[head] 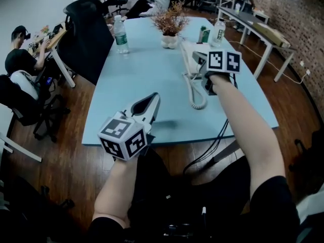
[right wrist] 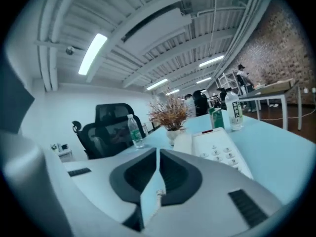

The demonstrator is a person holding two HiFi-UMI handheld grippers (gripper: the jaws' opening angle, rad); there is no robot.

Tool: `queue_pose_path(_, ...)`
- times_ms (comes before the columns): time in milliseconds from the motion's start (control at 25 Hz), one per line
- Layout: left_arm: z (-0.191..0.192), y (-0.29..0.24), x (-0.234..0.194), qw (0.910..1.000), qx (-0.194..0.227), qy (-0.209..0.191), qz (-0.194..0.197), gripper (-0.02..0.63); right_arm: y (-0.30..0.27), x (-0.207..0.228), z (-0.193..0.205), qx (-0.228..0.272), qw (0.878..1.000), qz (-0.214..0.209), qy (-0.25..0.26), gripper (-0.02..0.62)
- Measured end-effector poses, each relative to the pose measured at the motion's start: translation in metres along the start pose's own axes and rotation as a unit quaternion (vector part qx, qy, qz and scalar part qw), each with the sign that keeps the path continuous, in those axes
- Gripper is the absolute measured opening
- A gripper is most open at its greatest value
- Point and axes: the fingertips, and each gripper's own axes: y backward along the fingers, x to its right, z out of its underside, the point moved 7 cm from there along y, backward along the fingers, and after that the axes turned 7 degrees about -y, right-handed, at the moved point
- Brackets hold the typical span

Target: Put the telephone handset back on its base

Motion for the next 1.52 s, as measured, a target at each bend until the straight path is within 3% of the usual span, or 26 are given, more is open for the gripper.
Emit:
queue_pose_path(40, 0.002, -0.001, 0.002, 1.0000, -0.002, 0.001, 0.002, -0.003, 0.015, -0.006, 0.008, 0.007, 0.999, -0.032, -0.007, 0.008)
queue_pose_path(160, 0.008, -0.005, 0.005, 0.9996, -0.009, 0.023, 0.015, -0.003, 0.068, -0.020, 0.031, 0.014, 0.994, -0.110, -0.023, 0.006)
queue_pose_path(240, 0.012, -0.006, 0.008, 0.9988, -0.010, 0.040, 0.024, -0.003, 0.106, -0.022, 0.041, 0.019, 0.992, -0.125, -0.025, 0.006)
queue_pose_path(320, 0.011, -0.007, 0.014, 0.9989, -0.011, 0.036, 0.029, -0.003, 0.140, -0.019, 0.053, 0.028, 0.989, -0.130, -0.065, 0.006)
queue_pose_path(440, 0.009, -0.009, 0.025, 0.9989, -0.016, 0.018, 0.040, -0.003, 0.178, -0.030, 0.066, 0.059, 0.973, -0.180, -0.133, 0.006)
queue_pose_path(560, 0.007, -0.010, 0.032, 0.9989, -0.016, 0.010, 0.043, -0.003, 0.207, -0.046, 0.070, 0.086, 0.967, -0.213, -0.113, 0.008)
queue_pose_path(800, 0.003, -0.011, 0.042, 0.9986, -0.007, -0.004, 0.053, -0.003, 0.219, -0.050, 0.092, 0.075, 0.980, -0.183, -0.011, 0.006)
queue_pose_path(1000, 0.003, -0.011, 0.046, 0.9981, -0.010, -0.018, 0.058, -0.003, 0.215, -0.043, 0.092, 0.071, 0.980, -0.179, -0.039, 0.006)
queue_pose_path(1240, 0.006, -0.013, 0.045, 0.9982, -0.012, -0.012, 0.057, -0.003, 0.212, -0.043, 0.106, 0.049, 0.981, -0.184, -0.019, 0.007)
queue_pose_path(1520, 0.006, -0.013, 0.039, 0.9976, -0.003, 0.023, 0.065, -0.003, 0.206, -0.044, 0.112, 0.036, 0.984, -0.175, -0.011, 0.006)
